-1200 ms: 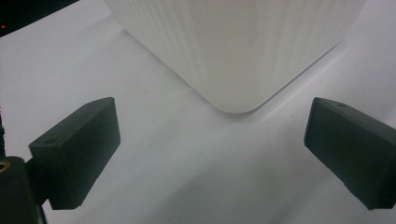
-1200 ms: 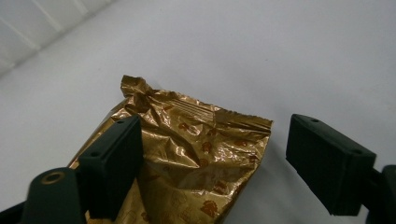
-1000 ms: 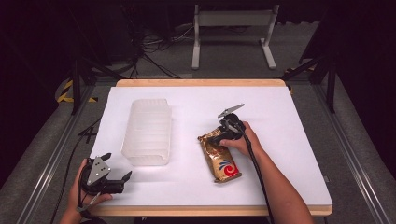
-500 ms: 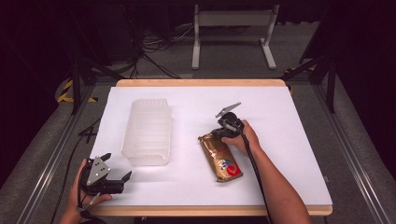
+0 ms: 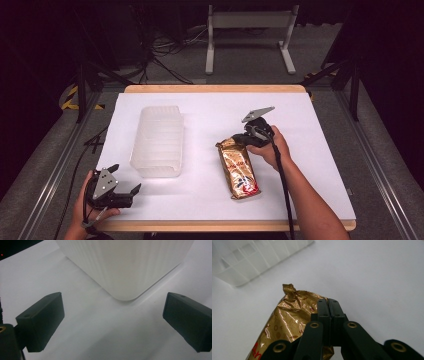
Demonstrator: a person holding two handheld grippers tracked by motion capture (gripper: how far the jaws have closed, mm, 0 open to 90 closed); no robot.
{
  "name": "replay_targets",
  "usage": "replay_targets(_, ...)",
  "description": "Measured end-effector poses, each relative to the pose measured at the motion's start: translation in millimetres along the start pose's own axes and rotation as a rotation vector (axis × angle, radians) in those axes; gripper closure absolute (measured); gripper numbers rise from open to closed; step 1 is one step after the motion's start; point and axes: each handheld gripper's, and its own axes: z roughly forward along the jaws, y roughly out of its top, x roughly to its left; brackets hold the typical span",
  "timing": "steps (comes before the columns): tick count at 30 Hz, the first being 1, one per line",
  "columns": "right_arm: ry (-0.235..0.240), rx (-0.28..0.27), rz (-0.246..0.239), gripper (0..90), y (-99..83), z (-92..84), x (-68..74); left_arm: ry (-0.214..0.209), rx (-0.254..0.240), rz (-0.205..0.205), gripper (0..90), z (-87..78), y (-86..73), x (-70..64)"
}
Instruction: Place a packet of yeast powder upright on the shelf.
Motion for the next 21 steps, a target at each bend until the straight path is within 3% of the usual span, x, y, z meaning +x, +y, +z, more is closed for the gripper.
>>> replay_targets(13, 0.036, -0.134, -0.040, 89.3, -3.2, -59.1, 21.8, 0.002, 0.002, -0.004, 4.6, 0.1, 0.3, 0.1)
replay_targets(21, 0.049, -0.188, -0.104, 89.5, 1.3, -84.5, 43.9, 0.002, -0.002, -0.007, 4.6, -0.4, 0.2, 0.1)
